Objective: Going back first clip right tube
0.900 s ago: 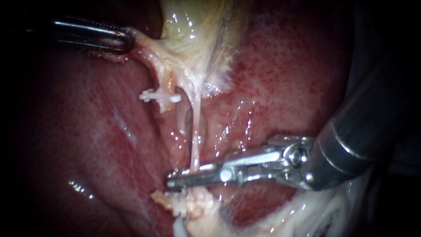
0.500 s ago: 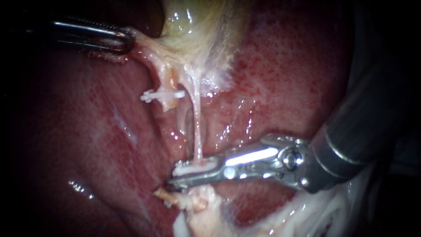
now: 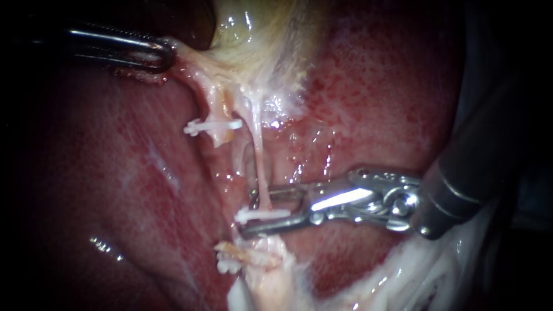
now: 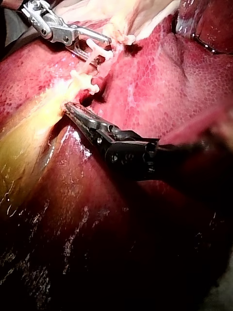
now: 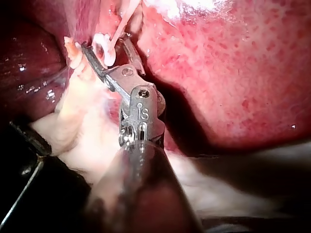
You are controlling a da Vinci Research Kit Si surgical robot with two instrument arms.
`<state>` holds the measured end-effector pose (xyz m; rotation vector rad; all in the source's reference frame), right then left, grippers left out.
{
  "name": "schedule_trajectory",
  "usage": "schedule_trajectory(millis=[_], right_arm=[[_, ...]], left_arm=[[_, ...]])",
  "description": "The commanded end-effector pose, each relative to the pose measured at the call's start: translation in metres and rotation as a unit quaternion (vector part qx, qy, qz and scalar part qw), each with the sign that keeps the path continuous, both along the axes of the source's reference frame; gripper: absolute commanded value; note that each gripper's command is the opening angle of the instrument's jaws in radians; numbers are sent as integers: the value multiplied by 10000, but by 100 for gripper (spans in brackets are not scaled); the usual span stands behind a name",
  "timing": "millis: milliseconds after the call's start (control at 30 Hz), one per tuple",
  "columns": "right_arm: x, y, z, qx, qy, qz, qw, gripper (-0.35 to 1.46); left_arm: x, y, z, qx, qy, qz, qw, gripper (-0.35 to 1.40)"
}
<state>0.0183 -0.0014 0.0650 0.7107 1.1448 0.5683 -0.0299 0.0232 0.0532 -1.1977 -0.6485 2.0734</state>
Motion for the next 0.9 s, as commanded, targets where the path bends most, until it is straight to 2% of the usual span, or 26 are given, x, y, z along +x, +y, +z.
schedule_trajectory(millis=[33,200,400,467,533,667,767,900], right_arm=[[-2,1,-3,-106,18,-20,9999,50],[-26,11,-27,-882,155,-184,9958,50],[-67,29,-57,-1828,239,-341,9823,50],[-80,36,-65,-2147,269,-431,9754,50],[-92,42,-71,-2285,251,-495,9720,50],[-113,49,-79,-2452,77,-730,9667,50],[-121,51,-82,-2451,-11,-761,9665,50],[-125,48,-83,-2442,-99,-901,9655,50]], left_arm=[[1,0,-1,1,-2,2,10000,-35],[1,0,-2,3,-3,3,10000,-35],[2,0,-2,3,-4,4,10000,-35],[2,0,-2,3,-4,4,10000,-35],[2,0,-2,3,-4,5,10000,-35],[2,0,-2,3,-4,4,10000,-35],[1,0,-2,3,-3,3,10000,-35],[-2,-2,2,-9,6,-6,10000,-35]])
